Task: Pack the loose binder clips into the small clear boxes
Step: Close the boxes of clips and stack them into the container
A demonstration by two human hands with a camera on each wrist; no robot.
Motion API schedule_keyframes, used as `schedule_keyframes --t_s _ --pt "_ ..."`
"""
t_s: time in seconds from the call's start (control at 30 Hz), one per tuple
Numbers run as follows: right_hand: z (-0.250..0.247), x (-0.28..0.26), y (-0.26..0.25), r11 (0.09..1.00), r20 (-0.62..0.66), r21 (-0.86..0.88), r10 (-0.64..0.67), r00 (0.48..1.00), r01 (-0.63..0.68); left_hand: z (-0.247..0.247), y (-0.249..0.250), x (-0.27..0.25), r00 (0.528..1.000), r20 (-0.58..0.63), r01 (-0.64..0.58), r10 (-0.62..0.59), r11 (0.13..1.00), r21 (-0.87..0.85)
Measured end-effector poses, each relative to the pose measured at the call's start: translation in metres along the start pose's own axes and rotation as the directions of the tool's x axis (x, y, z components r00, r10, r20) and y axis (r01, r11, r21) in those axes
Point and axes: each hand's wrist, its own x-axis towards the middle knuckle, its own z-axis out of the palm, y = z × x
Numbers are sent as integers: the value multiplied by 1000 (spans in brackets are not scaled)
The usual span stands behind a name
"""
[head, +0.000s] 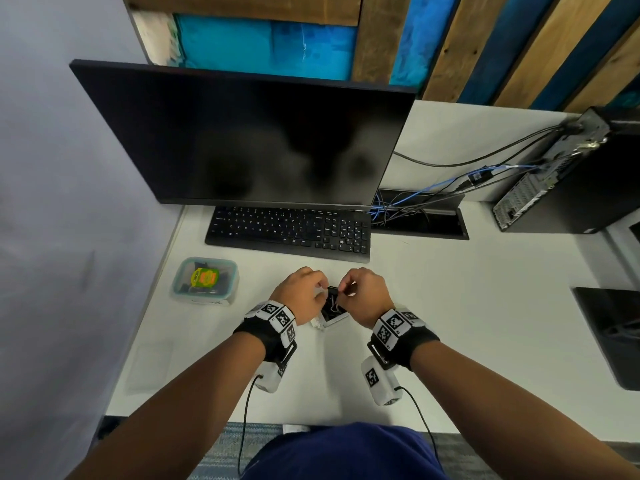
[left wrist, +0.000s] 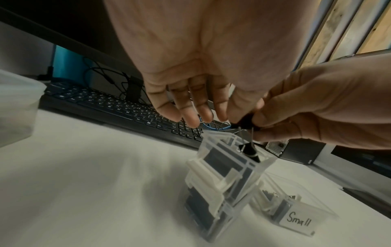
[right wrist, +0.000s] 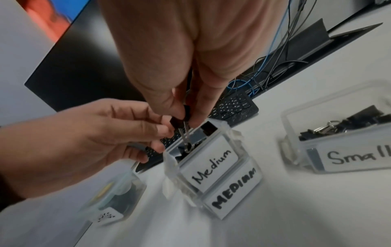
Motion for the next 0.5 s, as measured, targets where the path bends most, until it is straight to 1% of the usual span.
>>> schedule_keyframes --t_s 0.07,0.17,0.2,0.3,0.4,0.5 --pt "4 -1 0 999 14 -28 -27 1000 27 3 1 -3 1000 28 2 -2 1000 1" --pt "1 -4 2 979 72 -158 -117 990 127 9 -1 -5 999 53 -4 4 1000 10" --pt "-1 -5 3 970 99 -195 -129 987 146 11 -1 -5 998 57 -11 10 1000 21" --pt "-6 -6 3 956 127 -250 -127 984 156 19 -1 -6 997 53 -58 53 995 78" --pt "-4 -6 2 948 158 -277 -118 980 158 22 1 -8 996 23 -92 90 988 123" --pt "2 -9 5 935 204 -318 -94 974 157 21 5 -8 994 7 -106 106 988 112"
